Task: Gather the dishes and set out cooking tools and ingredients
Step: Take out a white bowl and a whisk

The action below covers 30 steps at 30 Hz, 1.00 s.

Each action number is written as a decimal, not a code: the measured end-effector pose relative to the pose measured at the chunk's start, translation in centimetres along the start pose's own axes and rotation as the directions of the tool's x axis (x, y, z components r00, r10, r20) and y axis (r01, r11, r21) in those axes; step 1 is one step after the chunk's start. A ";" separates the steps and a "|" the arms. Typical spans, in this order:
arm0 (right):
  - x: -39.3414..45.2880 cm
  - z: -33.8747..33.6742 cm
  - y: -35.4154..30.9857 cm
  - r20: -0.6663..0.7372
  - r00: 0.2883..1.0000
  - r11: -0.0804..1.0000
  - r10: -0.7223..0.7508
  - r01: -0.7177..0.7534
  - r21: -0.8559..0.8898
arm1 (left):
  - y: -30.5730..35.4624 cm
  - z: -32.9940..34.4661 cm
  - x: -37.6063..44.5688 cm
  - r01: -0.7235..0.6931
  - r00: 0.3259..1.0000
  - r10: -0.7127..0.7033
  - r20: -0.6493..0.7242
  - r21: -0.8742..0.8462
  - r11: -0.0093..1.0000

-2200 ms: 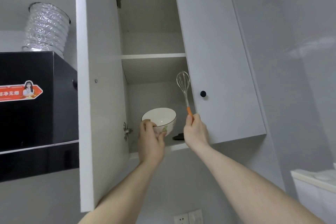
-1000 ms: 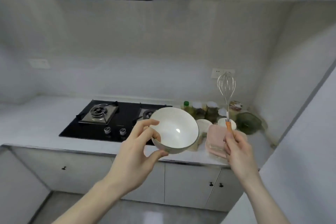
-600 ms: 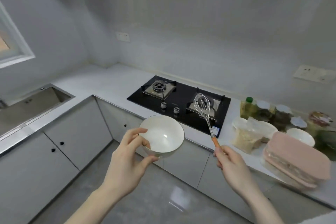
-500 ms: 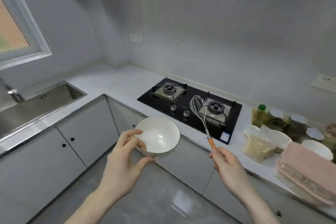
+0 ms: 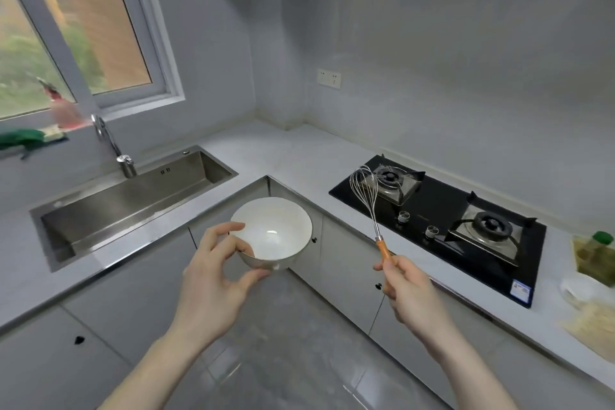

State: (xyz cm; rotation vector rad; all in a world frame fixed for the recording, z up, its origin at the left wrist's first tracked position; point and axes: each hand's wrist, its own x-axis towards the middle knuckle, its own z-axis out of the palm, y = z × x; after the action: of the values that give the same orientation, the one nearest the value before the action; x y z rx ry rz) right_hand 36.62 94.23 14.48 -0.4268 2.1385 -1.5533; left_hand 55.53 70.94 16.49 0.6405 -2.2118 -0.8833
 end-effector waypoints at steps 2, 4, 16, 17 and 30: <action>0.6 1.5 -0.3 -0.004 1.000 1.000 0.015 -0.015 -0.005 | -1.9 -0.9 1.1 0.004 1.000 -0.004 -0.004 -0.010 1.000; 1.7 3.3 -0.4 -0.004 1.000 1.000 0.022 -0.022 -0.009 | -3.9 -1.9 2.5 0.010 1.000 -0.010 -0.002 -0.038 0.999; 14.8 12.3 -3.8 0.091 0.995 0.999 0.035 -0.036 0.020 | -12.2 -1.4 13.7 0.067 0.997 -0.067 -0.045 -0.016 0.998; 15.9 13.0 -4.1 0.099 0.994 0.998 0.045 -0.048 0.031 | -12.6 -1.0 14.7 0.075 0.996 -0.076 -0.043 -0.025 0.997; 40.5 19.6 -10.5 0.192 0.976 0.991 0.098 -0.113 0.067 | -21.8 3.0 35.9 0.162 0.984 -0.156 -0.084 0.072 0.984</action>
State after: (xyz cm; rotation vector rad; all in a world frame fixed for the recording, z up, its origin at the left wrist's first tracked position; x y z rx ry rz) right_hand 12.62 54.82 12.00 -0.4101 1.9196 -1.4691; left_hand 33.79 35.01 13.02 0.8851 -2.1565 -0.8382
